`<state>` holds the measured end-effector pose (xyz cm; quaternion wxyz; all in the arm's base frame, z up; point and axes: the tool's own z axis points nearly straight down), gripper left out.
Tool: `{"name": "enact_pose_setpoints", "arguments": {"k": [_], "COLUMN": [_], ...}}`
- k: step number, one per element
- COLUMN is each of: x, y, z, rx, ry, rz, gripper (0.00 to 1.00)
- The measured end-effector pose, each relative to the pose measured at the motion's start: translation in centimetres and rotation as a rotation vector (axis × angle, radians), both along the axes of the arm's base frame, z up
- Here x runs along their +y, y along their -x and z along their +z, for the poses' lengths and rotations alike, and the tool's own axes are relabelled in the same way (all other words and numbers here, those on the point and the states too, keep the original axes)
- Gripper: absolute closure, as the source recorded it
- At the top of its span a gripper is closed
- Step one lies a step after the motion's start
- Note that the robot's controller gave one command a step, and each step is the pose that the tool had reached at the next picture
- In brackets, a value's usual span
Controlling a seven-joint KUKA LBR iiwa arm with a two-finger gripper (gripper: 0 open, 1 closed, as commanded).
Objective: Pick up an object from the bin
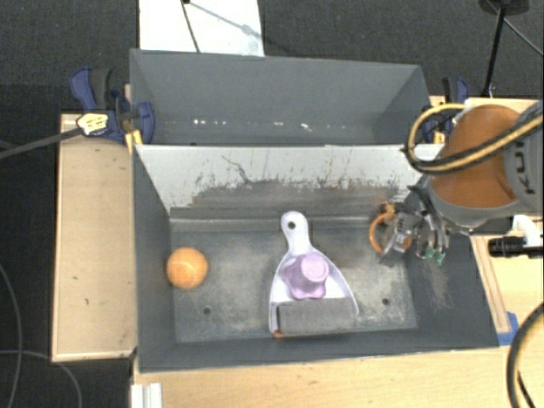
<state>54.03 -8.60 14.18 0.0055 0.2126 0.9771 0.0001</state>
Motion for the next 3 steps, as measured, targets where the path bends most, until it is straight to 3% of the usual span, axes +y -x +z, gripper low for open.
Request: {"name": "enact_pose_setpoints", "arguments": {"k": [1, 2, 3], "x": [0.4, 0.8, 0.8], "y": [1.9, 1.2, 2.0], "z": [1.4, 4.7, 10.4], "rx": [0.017, 0.009, 0.012], "ry": [-0.003, 0.0, -0.002], "rz": [0.026, 0.079, 0.091], "gripper": [1.0, 1.0, 1.0]}}
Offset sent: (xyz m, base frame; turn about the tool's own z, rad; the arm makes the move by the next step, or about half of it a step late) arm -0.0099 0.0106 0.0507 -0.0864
